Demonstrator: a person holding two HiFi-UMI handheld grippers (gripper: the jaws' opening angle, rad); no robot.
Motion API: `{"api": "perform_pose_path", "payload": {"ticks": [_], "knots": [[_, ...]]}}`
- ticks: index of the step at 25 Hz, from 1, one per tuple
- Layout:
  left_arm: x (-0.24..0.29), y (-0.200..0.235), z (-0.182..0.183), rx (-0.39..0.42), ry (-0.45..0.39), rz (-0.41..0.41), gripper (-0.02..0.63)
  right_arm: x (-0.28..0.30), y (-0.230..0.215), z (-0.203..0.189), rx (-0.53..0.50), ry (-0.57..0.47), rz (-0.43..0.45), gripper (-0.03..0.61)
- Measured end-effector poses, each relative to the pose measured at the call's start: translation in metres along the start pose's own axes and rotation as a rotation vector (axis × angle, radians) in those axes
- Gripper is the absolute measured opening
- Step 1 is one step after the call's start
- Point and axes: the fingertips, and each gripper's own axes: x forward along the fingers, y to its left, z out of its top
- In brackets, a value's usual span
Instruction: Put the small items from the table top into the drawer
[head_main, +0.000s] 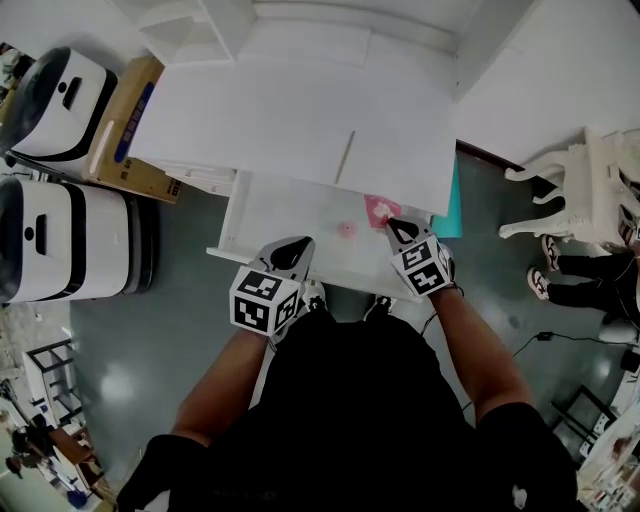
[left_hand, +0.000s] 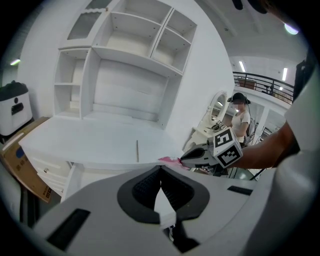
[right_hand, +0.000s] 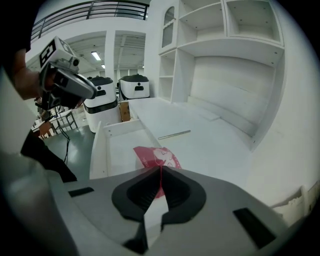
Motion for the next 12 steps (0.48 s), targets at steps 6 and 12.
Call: {"api": "perform_pose_path", "payload": {"ticks": [6,12], "knots": [[0.001,-0.005,-0.001,0.001,0.004,-0.002,0.009,0.014,0.035,-0.034,-0.035,0.079,0.069,0.034],[-0.001,-0.005,-0.004,-0.004,0.013,0.003,0.009,0.055,0.022,-0.072,-0.053,0.179,0.034,0.034]]}}
